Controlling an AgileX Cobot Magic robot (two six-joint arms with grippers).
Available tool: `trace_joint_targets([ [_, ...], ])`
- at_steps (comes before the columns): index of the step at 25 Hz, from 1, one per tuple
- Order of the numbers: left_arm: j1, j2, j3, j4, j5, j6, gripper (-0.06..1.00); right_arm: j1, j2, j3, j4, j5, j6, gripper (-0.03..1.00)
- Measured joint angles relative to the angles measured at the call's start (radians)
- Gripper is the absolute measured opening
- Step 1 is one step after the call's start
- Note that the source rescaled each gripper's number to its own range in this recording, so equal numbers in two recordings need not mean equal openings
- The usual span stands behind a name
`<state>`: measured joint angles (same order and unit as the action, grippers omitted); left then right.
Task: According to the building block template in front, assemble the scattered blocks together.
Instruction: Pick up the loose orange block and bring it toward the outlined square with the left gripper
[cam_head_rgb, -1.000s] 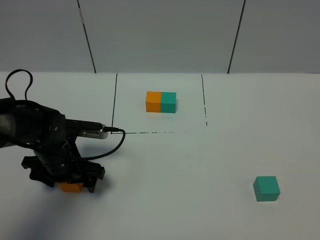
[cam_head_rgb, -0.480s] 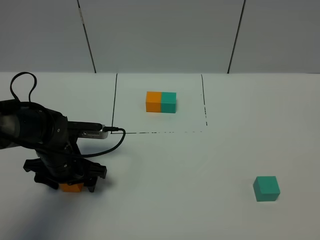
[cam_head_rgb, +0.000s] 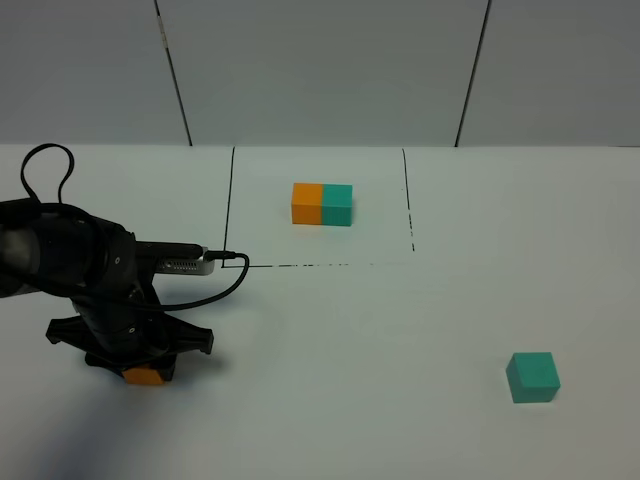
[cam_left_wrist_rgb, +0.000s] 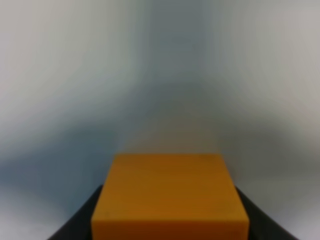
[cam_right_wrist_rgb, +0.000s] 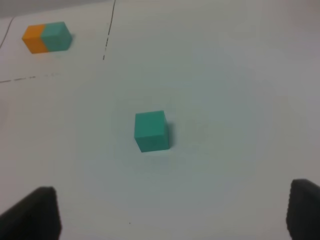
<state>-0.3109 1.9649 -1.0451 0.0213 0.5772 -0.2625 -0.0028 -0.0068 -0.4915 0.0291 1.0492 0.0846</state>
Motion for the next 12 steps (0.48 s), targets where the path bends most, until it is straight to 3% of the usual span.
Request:
trace_joint_targets([
  [7,0.000,0.001,-0.006,0.000,0.014,0.010,0.00,0.000,0.000,0.000,0.000,0.000,0.000,0.80],
  [12,0.000,-0.004,-0.029,0.000,0.136,0.175,0.00,0.000,0.000,0.000,0.000,0.000,0.000,0.80],
])
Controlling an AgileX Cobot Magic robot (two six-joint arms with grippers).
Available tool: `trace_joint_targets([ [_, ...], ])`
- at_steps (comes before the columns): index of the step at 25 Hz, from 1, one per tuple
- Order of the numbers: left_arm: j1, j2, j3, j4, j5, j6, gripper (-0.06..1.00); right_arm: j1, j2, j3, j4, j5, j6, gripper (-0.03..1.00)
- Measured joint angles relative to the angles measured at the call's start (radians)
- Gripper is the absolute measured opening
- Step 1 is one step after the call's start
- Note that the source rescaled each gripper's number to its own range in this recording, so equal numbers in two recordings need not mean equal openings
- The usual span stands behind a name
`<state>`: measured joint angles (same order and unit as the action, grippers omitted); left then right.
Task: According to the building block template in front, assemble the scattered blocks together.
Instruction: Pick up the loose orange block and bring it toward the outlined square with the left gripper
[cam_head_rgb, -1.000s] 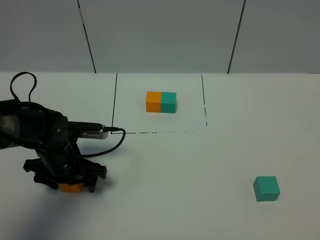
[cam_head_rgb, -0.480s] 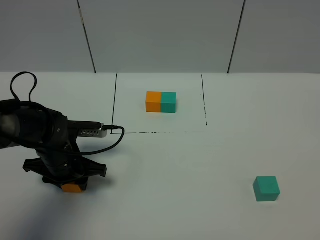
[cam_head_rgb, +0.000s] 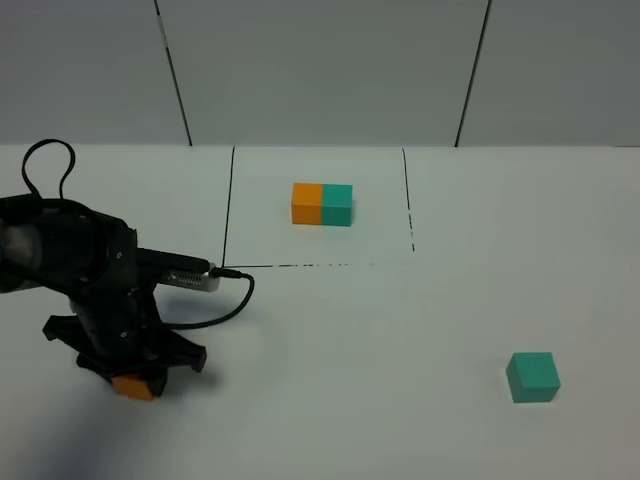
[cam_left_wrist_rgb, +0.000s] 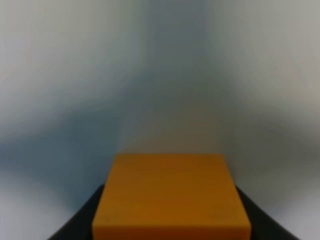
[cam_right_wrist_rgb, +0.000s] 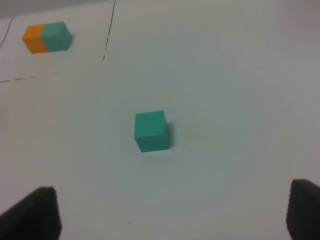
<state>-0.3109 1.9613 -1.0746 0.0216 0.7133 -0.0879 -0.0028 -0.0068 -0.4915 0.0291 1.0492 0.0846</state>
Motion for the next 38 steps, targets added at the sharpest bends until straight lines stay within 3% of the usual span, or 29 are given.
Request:
trace_joint_targets([
  [8,-0.015,-0.062,-0.162,0.007,0.219,0.461,0.00,0.000,0.000,0.000,0.000,0.000,0.000,0.80],
  [12,-0.081,-0.036,-0.265,0.012,0.285,0.739,0.00,0.000,0.000,0.000,0.000,0.000,0.000,0.80],
  [16,-0.165,0.044,-0.377,0.011,0.295,0.894,0.00,0.000,0.000,0.000,0.000,0.000,0.000,0.80],
  [29,-0.323,0.411,-0.834,0.010,0.385,0.998,0.00,0.000,0.000,0.000,0.000,0.000,0.000,0.80],
  [38,-0.345,0.477,-0.918,0.008,0.392,1.016,0.00,0.000,0.000,0.000,0.000,0.000,0.001,0.80],
])
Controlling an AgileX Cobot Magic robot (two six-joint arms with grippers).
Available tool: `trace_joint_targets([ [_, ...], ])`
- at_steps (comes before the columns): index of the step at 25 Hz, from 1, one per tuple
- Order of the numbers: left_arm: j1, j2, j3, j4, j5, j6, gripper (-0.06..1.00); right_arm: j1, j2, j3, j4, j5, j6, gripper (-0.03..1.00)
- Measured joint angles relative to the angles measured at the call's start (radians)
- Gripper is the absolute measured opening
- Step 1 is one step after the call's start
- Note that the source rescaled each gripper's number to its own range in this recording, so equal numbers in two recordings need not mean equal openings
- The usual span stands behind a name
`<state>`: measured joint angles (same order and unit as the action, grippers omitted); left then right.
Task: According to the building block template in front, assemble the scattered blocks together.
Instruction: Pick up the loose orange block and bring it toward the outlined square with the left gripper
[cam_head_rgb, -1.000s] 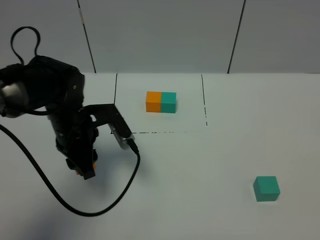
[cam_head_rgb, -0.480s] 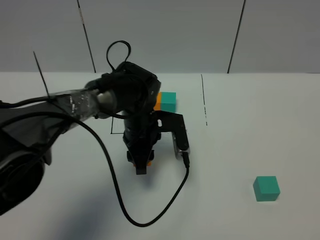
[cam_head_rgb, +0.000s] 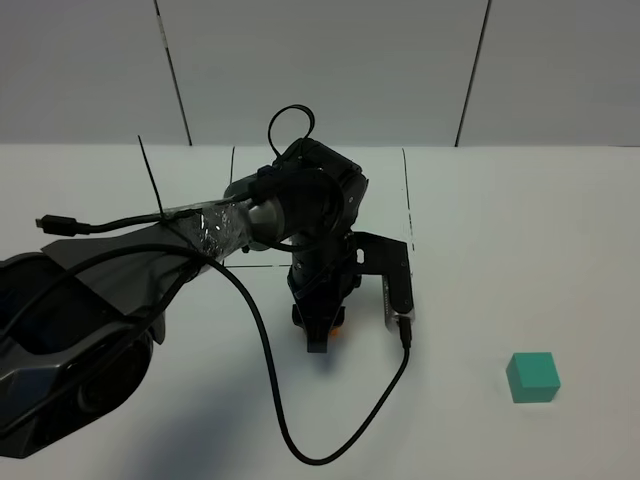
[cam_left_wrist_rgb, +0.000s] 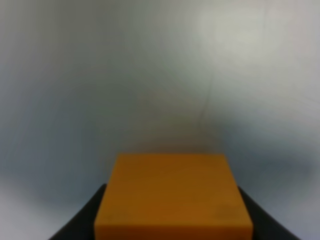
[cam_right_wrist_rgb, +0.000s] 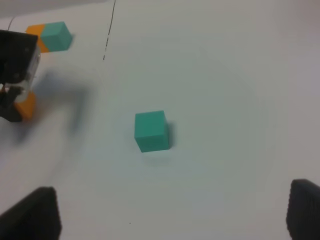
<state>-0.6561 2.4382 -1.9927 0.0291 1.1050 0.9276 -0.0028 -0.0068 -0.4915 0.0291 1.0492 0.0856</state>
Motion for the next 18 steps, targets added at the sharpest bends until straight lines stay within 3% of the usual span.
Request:
trace_joint_targets([
  [18,0.000,0.030,-0.010,-0.014,-0.028,0.038,0.00,0.000,0.000,0.000,0.000,0.000,-0.001,0.80],
])
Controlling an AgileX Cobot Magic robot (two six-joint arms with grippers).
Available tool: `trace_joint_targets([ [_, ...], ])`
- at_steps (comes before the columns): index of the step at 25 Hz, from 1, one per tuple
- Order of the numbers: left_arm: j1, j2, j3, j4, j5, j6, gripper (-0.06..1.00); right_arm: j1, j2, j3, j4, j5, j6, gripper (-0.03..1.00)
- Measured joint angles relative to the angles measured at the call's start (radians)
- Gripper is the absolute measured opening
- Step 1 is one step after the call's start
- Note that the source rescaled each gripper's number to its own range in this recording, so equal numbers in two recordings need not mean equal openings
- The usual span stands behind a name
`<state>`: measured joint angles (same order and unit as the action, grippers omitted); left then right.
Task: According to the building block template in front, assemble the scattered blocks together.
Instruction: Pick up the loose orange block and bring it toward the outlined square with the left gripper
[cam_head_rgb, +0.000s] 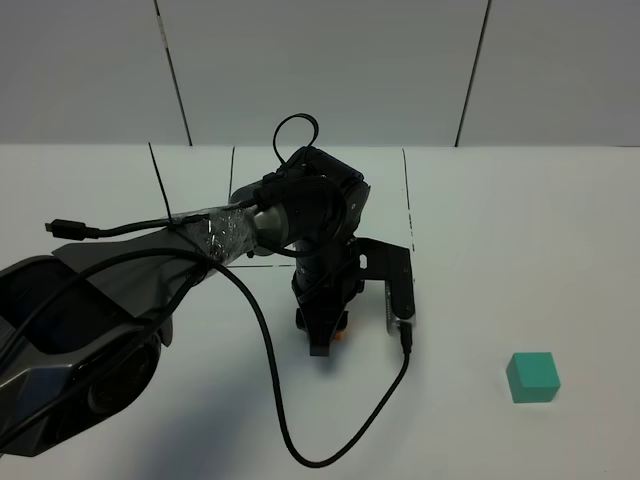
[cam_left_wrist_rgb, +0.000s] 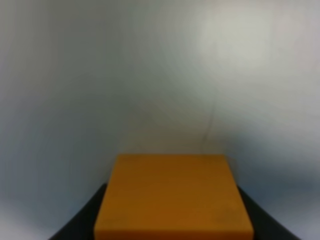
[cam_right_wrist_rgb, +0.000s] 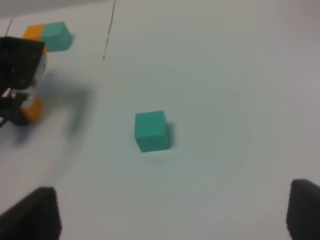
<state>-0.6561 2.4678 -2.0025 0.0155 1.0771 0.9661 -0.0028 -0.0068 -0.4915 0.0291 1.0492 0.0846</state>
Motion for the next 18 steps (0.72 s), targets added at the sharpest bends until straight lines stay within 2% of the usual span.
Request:
trace_joint_targets([
  [8,0.000,0.000,-0.001,-0.002,0.001,0.017,0.00,0.000,0.000,0.000,0.000,0.000,0.000,0.80],
  [10,0.000,0.000,-0.001,-0.002,0.001,0.018,0.03,0.000,0.000,0.000,0.000,0.000,0.000,0.80],
  [12,0.000,0.000,-0.001,-0.001,0.000,0.020,0.20,0.000,0.000,0.000,0.000,0.000,0.000,0.80],
  [16,0.000,0.000,-0.002,-0.002,0.004,0.018,0.70,0.000,0.000,0.000,0.000,0.000,0.000,0.80],
  [18,0.000,0.000,-0.002,-0.003,0.015,0.018,0.89,0.000,0.000,0.000,0.000,0.000,0.000,0.80],
])
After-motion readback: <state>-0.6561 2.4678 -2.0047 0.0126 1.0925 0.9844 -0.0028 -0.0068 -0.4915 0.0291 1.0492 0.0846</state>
